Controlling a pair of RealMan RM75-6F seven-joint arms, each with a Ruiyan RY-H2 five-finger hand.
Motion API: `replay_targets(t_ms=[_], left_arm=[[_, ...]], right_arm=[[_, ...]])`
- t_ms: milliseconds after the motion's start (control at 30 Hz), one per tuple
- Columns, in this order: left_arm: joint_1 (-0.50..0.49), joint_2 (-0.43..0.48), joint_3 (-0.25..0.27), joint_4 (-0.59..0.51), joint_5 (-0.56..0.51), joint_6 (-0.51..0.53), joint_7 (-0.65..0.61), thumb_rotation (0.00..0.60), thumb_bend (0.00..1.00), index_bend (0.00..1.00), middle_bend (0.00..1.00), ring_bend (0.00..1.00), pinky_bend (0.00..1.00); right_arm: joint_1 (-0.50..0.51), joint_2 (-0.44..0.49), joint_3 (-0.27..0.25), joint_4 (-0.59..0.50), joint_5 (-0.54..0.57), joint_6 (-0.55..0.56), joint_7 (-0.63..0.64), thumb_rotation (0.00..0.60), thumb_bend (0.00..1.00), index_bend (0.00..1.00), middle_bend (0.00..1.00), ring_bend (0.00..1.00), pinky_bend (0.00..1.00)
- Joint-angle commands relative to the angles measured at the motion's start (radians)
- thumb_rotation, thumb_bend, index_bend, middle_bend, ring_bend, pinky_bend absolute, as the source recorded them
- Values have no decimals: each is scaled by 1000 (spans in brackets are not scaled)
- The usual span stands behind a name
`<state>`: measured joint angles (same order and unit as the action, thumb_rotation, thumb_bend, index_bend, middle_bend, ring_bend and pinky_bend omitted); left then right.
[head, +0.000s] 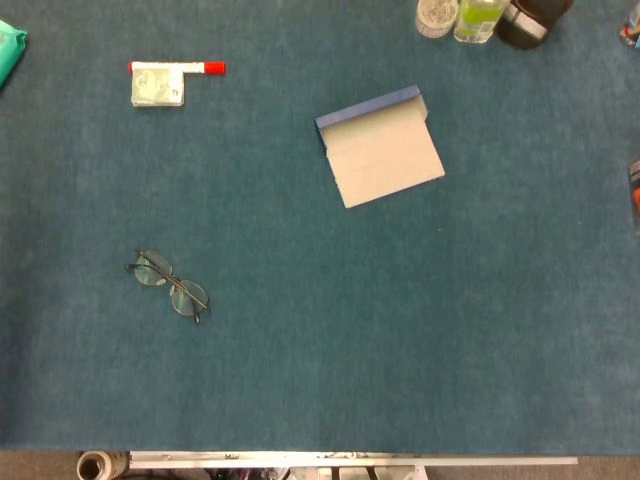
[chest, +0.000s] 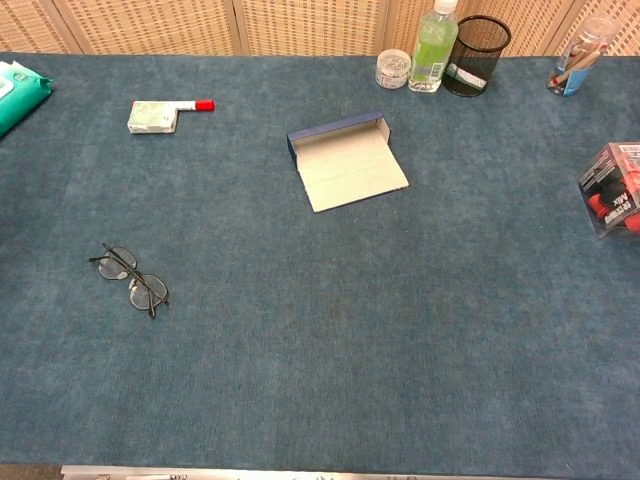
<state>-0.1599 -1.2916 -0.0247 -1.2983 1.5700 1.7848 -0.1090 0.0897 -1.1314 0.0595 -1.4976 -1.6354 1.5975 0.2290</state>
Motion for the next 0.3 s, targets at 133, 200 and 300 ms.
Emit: replay_targets(t_ms=[133, 200, 300], left_arm=[[14, -26, -23, 30, -4, -1, 58, 600, 0, 192, 15, 66, 199], [15, -33, -29, 35, -7, -8, 77, 600, 0, 202, 15, 65, 198], [12, -44, -40, 46, -8, -13, 94, 600, 0, 206, 15, 65, 198]], right_arm=[[11, -3, 0, 4, 5, -20, -2, 600, 341, 575, 461, 253, 329], [15, -3, -1, 6, 10, -32, 0, 600, 341, 575, 461, 253, 329], [18, 0, 1, 6, 14, -36, 1, 600, 341, 575, 461, 253, 329]])
